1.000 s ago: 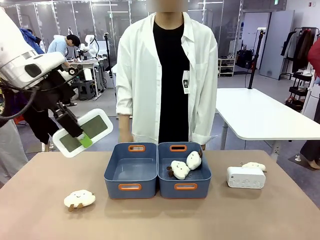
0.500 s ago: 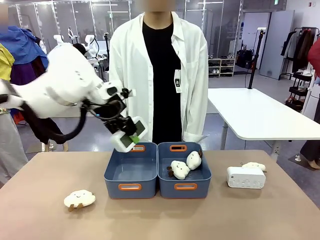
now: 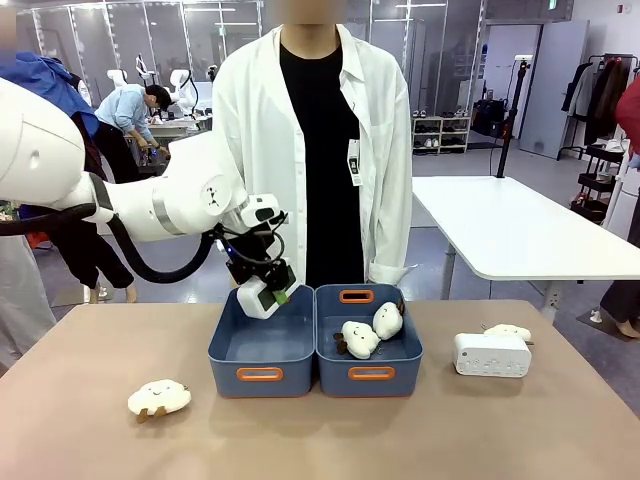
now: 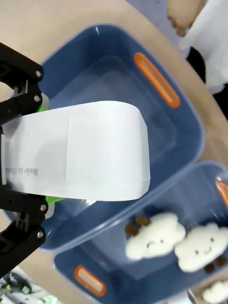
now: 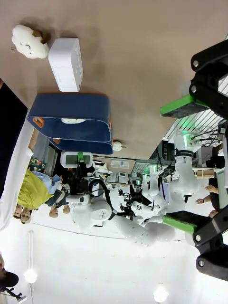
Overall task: Sort the digital clocks into the basket.
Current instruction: Pick up the Digital clock from the table and place it into the empty Plastic storage basket.
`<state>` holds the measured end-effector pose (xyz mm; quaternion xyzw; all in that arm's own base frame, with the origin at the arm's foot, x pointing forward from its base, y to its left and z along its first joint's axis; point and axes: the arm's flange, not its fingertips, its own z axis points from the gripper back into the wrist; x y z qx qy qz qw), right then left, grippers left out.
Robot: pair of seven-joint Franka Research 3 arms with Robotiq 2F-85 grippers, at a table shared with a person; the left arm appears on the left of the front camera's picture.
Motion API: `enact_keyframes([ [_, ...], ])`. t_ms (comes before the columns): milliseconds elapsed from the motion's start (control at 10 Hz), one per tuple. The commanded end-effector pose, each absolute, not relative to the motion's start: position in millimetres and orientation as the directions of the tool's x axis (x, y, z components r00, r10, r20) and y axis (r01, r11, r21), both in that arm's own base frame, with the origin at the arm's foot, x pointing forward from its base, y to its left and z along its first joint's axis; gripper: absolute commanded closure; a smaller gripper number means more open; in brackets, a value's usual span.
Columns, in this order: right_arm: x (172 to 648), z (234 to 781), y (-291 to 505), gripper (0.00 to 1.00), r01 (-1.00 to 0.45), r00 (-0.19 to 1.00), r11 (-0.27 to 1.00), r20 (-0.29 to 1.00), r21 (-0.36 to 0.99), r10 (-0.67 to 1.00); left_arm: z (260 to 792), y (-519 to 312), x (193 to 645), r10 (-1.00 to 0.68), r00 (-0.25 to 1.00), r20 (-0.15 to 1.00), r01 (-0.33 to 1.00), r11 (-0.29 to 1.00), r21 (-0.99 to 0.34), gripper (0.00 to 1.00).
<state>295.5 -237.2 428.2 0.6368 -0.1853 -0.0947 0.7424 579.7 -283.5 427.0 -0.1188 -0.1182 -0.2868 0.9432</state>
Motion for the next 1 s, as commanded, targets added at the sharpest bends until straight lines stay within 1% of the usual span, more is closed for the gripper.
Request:
enact_keyframes([
  [0,292,430,-236,0.0,-0.115,0.914,0.173,0.172,0.978,-0.368,404,-282,582,-0.454,0.841,0.295,0.512,0.845,-0.157,0.45],
  [200,292,430,-236,0.0,-0.115,0.914,0.173,0.172,0.978,-0.368,374,-281,585,-0.429,0.853,0.296,0.482,0.865,-0.137,0.45],
  [400,292,430,-236,0.0,-0.115,0.914,0.173,0.172,0.978,-0.368,369,-281,589,-0.424,0.863,0.275,0.469,0.874,-0.125,0.45],
  [700,292,430,-236,0.0,-0.115,0.914,0.173,0.172,0.978,-0.368,375,-288,584,-0.454,0.85,0.268,0.495,0.862,-0.109,0.09],
  [800,292,430,-236,0.0,-0.115,0.914,0.173,0.172,0.978,-0.368,376,-288,584,-0.454,0.85,0.268,0.494,0.863,-0.104,0.0],
  [900,292,430,-236,0.0,-0.115,0.914,0.173,0.172,0.978,-0.368,379,-286,581,-0.447,0.85,0.277,0.489,0.866,-0.102,0.0],
])
